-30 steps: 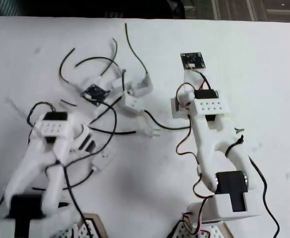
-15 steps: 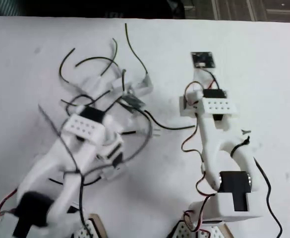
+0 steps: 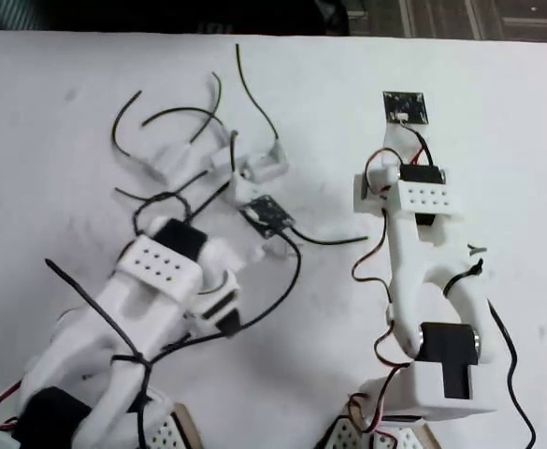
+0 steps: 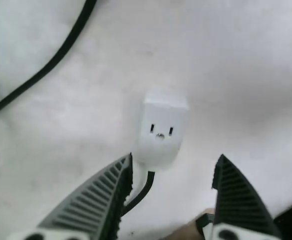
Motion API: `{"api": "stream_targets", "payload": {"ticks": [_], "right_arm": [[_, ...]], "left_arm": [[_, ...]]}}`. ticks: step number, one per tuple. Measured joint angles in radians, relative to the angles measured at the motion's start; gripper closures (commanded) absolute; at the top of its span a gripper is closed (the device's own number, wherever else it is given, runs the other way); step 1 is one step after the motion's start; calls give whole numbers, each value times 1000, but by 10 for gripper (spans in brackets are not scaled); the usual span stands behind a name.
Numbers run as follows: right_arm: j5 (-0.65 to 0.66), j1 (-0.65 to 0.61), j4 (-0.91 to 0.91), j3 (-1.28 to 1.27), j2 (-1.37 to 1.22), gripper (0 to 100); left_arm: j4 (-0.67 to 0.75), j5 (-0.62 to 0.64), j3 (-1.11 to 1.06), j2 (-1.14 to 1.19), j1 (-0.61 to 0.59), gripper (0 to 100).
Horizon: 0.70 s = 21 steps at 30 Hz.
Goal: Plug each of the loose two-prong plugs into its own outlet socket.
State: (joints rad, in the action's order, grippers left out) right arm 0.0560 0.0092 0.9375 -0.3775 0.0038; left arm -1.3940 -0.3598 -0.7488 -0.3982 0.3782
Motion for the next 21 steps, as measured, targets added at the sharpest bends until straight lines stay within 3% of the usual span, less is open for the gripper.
{"api": "stream_targets", "payload": {"ticks": [5, 11, 21], "right_arm": [[0, -3, 0, 0, 0, 978], [0, -2, 0, 0, 0, 978], [0, -2, 0, 0, 0, 978]], "left_arm": [[-3, -95, -5, -2, -78, 725], [21, -109, -11, 11, -94, 726], [176, -110, -8, 296, -120, 755]]}}
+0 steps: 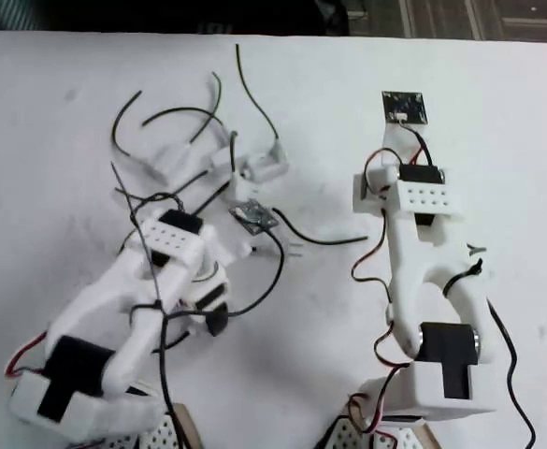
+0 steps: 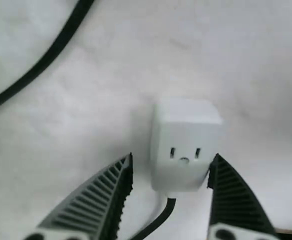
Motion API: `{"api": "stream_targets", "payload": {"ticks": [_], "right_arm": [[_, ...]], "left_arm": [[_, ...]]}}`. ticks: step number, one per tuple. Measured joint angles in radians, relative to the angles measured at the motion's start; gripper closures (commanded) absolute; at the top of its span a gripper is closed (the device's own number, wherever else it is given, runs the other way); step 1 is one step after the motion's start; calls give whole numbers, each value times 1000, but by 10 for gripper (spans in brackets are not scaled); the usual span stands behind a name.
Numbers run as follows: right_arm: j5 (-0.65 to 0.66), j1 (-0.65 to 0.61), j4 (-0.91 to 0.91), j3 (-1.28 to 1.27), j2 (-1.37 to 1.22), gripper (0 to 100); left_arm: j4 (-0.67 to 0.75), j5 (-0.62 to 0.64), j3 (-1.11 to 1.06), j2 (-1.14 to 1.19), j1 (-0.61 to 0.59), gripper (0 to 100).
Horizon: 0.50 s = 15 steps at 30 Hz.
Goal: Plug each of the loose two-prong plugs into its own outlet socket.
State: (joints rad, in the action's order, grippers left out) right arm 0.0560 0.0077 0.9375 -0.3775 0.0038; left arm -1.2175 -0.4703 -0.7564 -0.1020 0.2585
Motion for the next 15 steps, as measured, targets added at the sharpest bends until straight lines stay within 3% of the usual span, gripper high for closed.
{"api": "stream_targets", "payload": {"ticks": [11, 15], "right_arm": [[0, -6, 0, 0, 0, 978], [0, -6, 0, 0, 0, 978]], "left_arm": [[3, 72, -2, 21, 133, 810], [3, 74, -2, 21, 135, 773]]}}
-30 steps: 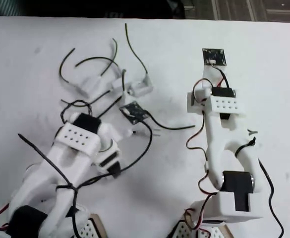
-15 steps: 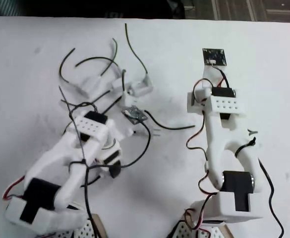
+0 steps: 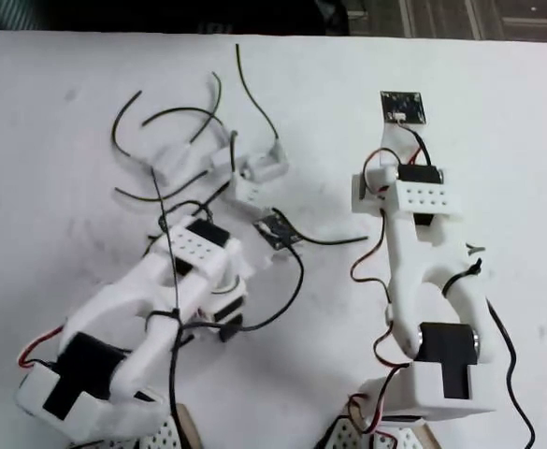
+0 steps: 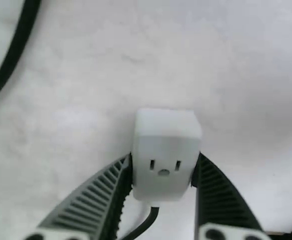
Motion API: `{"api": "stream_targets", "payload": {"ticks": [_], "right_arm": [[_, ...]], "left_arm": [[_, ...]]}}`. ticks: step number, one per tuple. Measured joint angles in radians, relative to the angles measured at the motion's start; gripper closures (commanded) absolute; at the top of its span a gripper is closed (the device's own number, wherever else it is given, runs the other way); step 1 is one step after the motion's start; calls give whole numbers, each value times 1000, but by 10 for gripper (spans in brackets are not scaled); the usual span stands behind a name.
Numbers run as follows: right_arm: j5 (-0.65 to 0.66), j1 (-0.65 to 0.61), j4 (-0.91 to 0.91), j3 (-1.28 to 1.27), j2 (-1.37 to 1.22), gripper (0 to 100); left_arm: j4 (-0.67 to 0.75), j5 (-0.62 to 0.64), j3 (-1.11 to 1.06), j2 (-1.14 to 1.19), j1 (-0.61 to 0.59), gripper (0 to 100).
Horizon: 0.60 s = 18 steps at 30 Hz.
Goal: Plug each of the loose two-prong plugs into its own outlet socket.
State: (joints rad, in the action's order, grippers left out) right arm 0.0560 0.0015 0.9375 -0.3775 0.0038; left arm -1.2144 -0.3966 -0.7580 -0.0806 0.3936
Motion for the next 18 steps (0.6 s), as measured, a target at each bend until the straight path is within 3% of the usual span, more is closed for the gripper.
{"api": "stream_targets", "payload": {"ticks": [5, 11, 18], "right_arm": [[0, 0, 0, 0, 0, 978], [0, -2, 0, 0, 0, 978], [0, -2, 0, 0, 0, 978]], "left_arm": [[-11, 8, 0, 0, 2, 749], [-161, 8, 98, 0, 2, 751], [-201, 8, 183, 0, -15, 751]]}}
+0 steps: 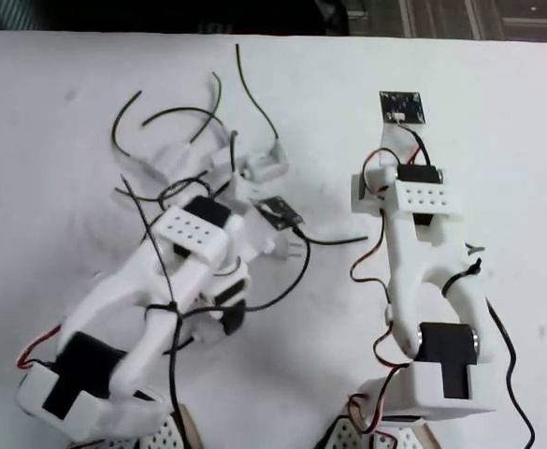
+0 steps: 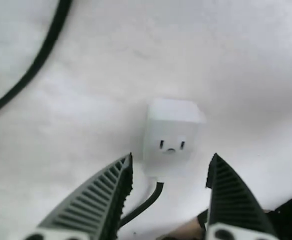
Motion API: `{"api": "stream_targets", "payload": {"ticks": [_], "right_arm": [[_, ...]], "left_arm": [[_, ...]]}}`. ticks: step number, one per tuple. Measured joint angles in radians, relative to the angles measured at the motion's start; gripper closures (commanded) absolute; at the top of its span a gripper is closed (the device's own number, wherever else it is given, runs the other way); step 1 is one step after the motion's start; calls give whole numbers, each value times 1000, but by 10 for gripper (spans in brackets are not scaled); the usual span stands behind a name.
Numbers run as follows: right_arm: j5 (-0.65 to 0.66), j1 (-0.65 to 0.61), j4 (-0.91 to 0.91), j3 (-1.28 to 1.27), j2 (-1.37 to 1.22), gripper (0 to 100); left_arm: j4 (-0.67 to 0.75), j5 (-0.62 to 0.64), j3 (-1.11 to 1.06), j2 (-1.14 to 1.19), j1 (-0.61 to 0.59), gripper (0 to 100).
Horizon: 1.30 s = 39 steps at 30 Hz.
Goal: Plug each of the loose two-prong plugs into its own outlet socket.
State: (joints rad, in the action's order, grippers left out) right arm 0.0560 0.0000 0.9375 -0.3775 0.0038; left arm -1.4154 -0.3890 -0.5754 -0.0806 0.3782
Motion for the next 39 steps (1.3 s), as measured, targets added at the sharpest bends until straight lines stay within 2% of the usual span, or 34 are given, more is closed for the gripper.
{"api": "stream_targets", "payload": {"ticks": [4, 9, 12, 21, 26, 32, 35, 39], "right_arm": [[0, 0, 0, 0, 0, 978], [0, 0, 0, 0, 0, 978], [0, 0, 0, 0, 0, 978], [0, 0, 0, 0, 0, 978], [0, 0, 0, 0, 0, 978], [0, -2, 0, 0, 0, 978], [0, 0, 0, 0, 0, 978], [0, -2, 0, 0, 0, 978]], "left_arm": [[14, -8, 3, 0, -38, 751], [57, -89, 3, 6, -132, 752], [64, -123, -21, 6, -137, 763], [184, -63, -163, 9, 26, 782], [203, -18, -173, 6, 98, 785], [199, 46, -192, 6, 209, 896], [203, 58, -192, 6, 241, 981], [203, 60, -192, 6, 241, 979]]}}
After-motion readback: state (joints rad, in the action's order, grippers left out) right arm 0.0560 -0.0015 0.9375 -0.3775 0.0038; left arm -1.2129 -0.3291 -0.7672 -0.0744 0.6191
